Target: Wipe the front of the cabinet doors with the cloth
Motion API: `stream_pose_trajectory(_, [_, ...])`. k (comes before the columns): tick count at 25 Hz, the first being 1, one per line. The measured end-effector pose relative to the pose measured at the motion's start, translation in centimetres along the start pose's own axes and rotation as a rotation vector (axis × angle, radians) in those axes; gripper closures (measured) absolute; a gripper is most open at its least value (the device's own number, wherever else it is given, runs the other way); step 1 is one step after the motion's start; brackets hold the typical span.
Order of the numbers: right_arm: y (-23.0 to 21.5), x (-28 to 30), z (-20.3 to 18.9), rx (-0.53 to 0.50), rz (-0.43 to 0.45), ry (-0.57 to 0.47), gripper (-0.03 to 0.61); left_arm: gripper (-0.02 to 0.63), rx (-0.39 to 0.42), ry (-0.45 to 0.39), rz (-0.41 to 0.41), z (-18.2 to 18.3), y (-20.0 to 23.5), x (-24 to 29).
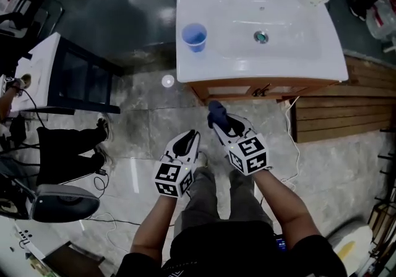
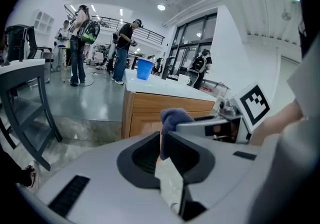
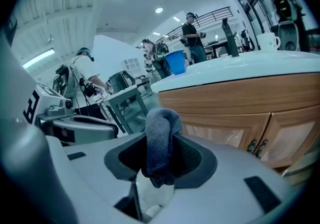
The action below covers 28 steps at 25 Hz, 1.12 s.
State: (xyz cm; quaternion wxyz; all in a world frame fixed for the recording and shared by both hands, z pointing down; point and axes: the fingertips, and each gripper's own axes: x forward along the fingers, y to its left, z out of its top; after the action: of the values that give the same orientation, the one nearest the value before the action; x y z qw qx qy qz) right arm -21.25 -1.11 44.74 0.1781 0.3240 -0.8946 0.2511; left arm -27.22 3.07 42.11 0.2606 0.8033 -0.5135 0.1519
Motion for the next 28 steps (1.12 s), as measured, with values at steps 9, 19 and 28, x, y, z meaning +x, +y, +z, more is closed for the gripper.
stream_pose_trajectory(9, [1.8,5.7,0.0,-0.023,-0.045,-0.016,0.426,0.568,0.013,0.025,-0.061,-1.0,6.1,0.3])
stream_pose_trajectory(19, [0.3,9.2,-1.0,-0.050,-0.058,-0.033,0.425,0.568,0.022,0.026,-0.064,-2.8,8.4,3.7])
stream_pose_trajectory(28, [-2.1,10.5,-0.6,-0.109,-0.027,-0.027,0.425,0.568,-0.019,-0.016,-0.007,-2.1,7.6,6.2])
